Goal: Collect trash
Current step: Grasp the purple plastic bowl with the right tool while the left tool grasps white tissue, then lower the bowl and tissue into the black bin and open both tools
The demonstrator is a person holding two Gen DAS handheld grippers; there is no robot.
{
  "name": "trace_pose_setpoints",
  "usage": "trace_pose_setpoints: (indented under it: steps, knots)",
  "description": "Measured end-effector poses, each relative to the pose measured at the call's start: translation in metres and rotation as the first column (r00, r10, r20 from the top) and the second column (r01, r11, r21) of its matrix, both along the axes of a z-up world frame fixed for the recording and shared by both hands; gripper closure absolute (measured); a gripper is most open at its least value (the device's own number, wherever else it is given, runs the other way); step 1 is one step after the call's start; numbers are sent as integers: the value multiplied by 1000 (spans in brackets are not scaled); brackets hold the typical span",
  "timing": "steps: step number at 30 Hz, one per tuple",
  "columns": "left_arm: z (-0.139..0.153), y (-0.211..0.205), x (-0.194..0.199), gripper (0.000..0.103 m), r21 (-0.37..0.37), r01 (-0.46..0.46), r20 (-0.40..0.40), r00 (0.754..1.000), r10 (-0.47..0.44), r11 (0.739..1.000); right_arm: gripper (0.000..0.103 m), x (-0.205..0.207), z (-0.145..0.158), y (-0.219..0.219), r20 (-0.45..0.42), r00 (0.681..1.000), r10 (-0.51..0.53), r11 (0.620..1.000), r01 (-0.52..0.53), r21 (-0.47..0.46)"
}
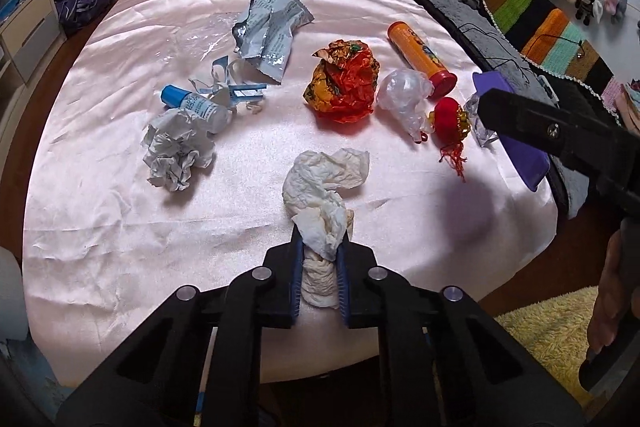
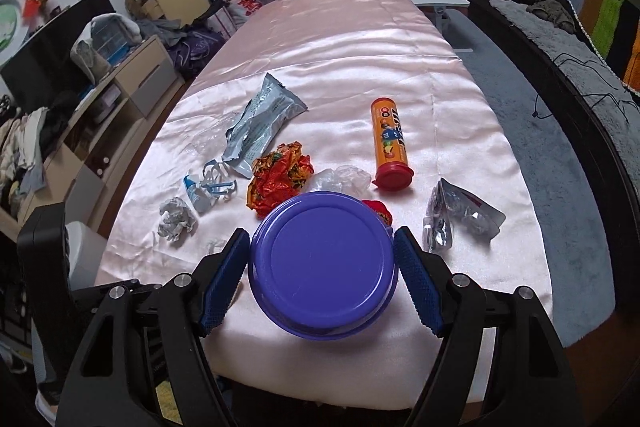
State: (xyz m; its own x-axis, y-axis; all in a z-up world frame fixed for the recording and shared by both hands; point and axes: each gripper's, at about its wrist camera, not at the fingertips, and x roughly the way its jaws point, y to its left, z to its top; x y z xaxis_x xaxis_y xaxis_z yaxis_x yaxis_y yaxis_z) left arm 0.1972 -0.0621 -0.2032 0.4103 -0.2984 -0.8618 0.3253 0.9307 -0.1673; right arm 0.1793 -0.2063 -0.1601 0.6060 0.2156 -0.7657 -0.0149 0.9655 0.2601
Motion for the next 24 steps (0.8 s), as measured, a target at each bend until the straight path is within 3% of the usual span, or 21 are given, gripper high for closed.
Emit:
trace_pose_setpoints:
  steps: [7, 12, 17, 24]
  knots:
    - [39, 8, -43, 92, -1, -8, 81, 997, 8, 1000, 28, -34, 12, 0, 24, 1000, 10, 1000, -10, 3]
    - [50, 17, -82, 92, 14, -23, 92, 996, 21, 1000, 28, -67, 17, 7, 31, 999, 28, 1000, -28, -11]
    - [36, 25, -118, 92, 6, -20, 53, 998, 20, 1000, 28, -97, 7, 18, 1, 998, 58, 998, -58, -35]
    - [-14, 26, -156, 92, 11, 1, -62, 998, 0, 1000, 28, -128, -40, 34, -108, 990, 93, 995, -96, -18]
